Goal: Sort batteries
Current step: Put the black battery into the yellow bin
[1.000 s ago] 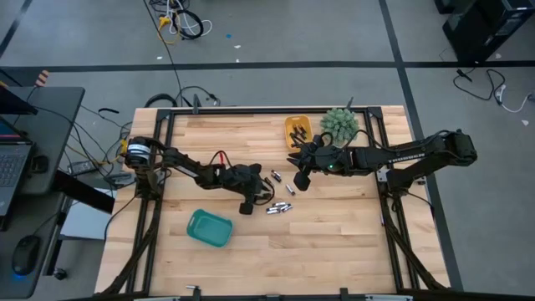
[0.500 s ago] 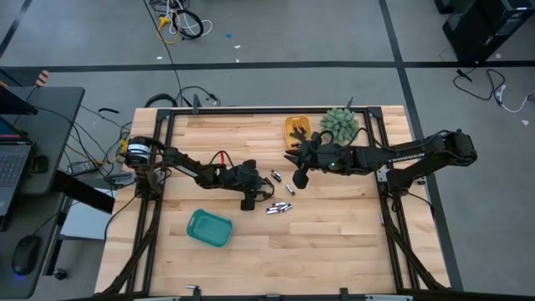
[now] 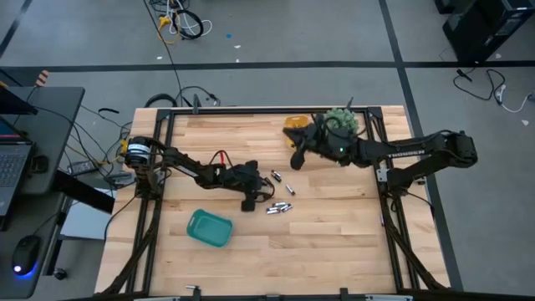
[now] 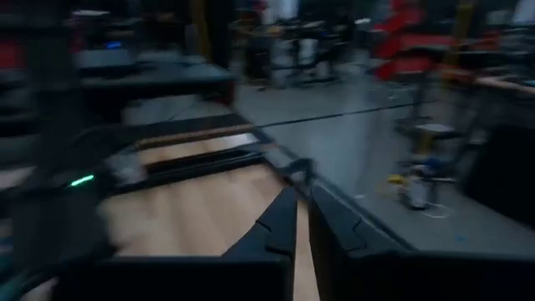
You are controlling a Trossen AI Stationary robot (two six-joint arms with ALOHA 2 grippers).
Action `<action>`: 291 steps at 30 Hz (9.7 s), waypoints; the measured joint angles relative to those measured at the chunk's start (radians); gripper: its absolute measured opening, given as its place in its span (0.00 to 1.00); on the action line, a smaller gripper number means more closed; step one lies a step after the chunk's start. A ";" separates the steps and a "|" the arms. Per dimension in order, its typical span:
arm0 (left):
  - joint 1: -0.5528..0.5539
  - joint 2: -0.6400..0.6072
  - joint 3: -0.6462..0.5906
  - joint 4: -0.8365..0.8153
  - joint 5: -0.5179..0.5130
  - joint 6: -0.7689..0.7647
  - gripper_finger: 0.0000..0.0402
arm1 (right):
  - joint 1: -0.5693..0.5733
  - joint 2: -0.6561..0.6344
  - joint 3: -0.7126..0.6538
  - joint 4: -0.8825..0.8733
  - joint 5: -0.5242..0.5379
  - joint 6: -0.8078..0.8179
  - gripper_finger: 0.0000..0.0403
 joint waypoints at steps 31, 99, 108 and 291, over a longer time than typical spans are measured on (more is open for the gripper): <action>-0.052 0.000 0.000 -0.040 0.007 -0.079 0.35 | 0.100 0.004 0.000 -0.108 0.217 0.050 0.00; -0.175 -0.061 0.000 -0.005 -0.349 -0.302 0.52 | 0.330 0.041 0.145 -0.473 0.368 0.109 0.00; -0.189 0.004 0.024 0.005 -0.382 -0.404 0.52 | 0.331 0.041 0.145 -0.477 0.378 0.132 0.00; -0.201 -0.227 0.031 0.239 -0.335 0.154 0.01 | 0.383 0.123 -0.028 -0.113 0.141 -0.048 0.33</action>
